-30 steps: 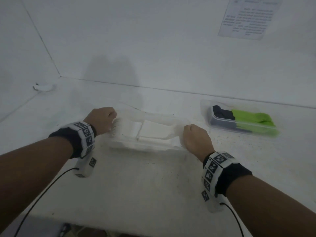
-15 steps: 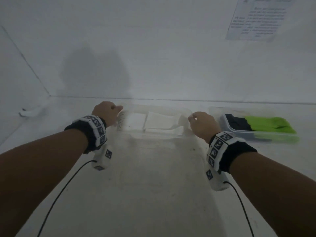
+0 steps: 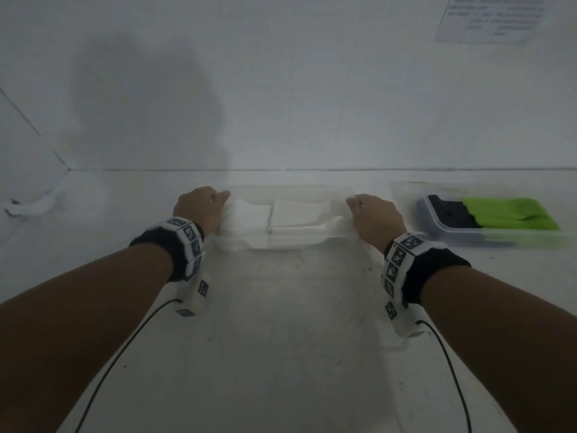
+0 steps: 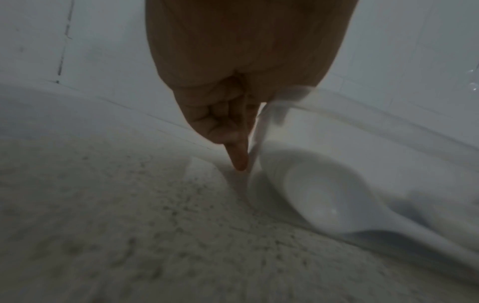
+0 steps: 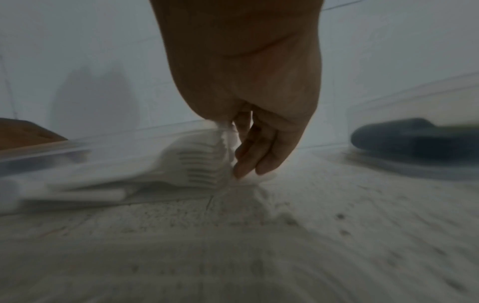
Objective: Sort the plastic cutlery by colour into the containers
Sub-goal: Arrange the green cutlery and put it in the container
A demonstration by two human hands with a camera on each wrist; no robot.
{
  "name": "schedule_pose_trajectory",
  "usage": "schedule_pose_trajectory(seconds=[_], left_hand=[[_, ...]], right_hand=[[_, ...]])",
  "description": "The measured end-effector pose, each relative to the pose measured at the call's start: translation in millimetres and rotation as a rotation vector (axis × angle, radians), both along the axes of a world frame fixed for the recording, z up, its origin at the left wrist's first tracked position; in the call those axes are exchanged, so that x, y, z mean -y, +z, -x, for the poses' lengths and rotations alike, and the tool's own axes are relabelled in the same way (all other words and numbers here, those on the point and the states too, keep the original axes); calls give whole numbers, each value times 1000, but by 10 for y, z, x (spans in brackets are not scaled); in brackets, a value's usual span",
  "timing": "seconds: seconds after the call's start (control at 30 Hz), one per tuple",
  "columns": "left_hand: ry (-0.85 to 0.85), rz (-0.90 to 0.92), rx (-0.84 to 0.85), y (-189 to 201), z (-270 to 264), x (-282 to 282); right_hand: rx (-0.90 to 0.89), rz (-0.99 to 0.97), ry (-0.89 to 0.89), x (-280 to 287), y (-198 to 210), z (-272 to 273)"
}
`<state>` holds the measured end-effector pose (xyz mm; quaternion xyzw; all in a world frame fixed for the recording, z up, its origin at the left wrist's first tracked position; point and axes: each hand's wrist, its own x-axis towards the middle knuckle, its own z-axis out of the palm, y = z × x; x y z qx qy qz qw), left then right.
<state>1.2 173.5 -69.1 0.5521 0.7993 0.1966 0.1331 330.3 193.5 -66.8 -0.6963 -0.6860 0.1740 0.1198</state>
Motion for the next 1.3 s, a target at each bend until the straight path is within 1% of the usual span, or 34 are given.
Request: schedule_pose_trajectory(seconds=[0.03, 0.07, 0.1, 0.13, 0.17, 0.2, 0.23, 0.27, 0.3, 0.33, 0.4, 0.47, 0.5, 0.53, 0.6, 0.7, 0.73, 0.77, 0.8, 0.9, 0.97, 1.0, 1.03, 1.1, 1.13, 1.17, 1.23, 1.3], left_hand=[[26, 26, 47, 4, -2, 48], [56, 25, 96, 7, -6, 114], [77, -25, 137, 0, -2, 194], [79, -121, 153, -5, 5, 304], [54, -237, 149, -5, 5, 441], [-8, -342, 140, 8, 2, 596], [-108, -414, 130, 30, -19, 762], [-237, -429, 119, 77, -56, 943], [-380, -384, 100, 124, -90, 1118], [-522, -289, 65, 176, -139, 1296], [-772, -60, -52, 191, -232, 1604], [-917, 63, -144, 57, -307, 1803], [-951, 71, -143, -28, -327, 1854], [-959, 56, -107, -100, -337, 1887], [-950, 0, -37, -188, -343, 1909], [-981, -126, -131, -214, -378, 1938], [-973, -148, -151, -208, -384, 1963], [-940, -155, -146, -187, -385, 1987], [-881, -160, -112, -144, -385, 2006], [-643, -250, 79, 65, -375, 1995], [-489, -304, 220, 267, -392, 1916], [-417, -315, 279, 358, -397, 1849], [-353, -324, 331, 433, -395, 1773], [-226, -346, 457, 531, -366, 1602], [-175, -365, 518, 562, -341, 1516], [-137, -386, 573, 594, -326, 1446], [-75, -416, 682, 615, -303, 1340], [-30, -392, 744, 566, -277, 1290]], right_hand=[[-10, 21, 26, 37, -17, -40], [6, 0, 53, 92, -43, -79], [8, -35, 48, 183, -55, -125], [-36, -113, 35, 279, -95, -177], [-85, -68, 17, 399, -113, -224], [-72, -42, 41, 494, -202, -285], [-61, 14, 76, 583, -209, -336], [9, 38, 120, 650, -200, -397], [87, 75, 198, 734, -167, -449], [85, 123, 231, 756, -185, -514], [58, 150, 282, 822, -187, -572], [82, 137, 329, 875, -215, -599], [71, 133, 328, 898, -213, -599], [52, 128, 322, 908, -213, -604], [12, 128, 302, 947, -186, -595], [23, 121, 313, 976, -179, -579], [24, 119, 318, 990, -161, -577], [-11, 119, 320, 1017, -125, -582], [-96, 116, 310, 1042, -88, -593], [-496, 111, 249, 1172, 42, -661], [-677, 94, 226, 1207, 61, -715], [-722, 84, 243, 1229, 74, -713], [-719, 52, 265, 1232, 80, -685], [-637, -68, 306, 1223, 91, -589], [-608, -130, 299, 1202, 92, -514], [-633, -169, 279, 1186, 105, -416], [-795, -187, 191, 1131, 144, -226], [-938, -165, 64, 1037, 202, -74]])
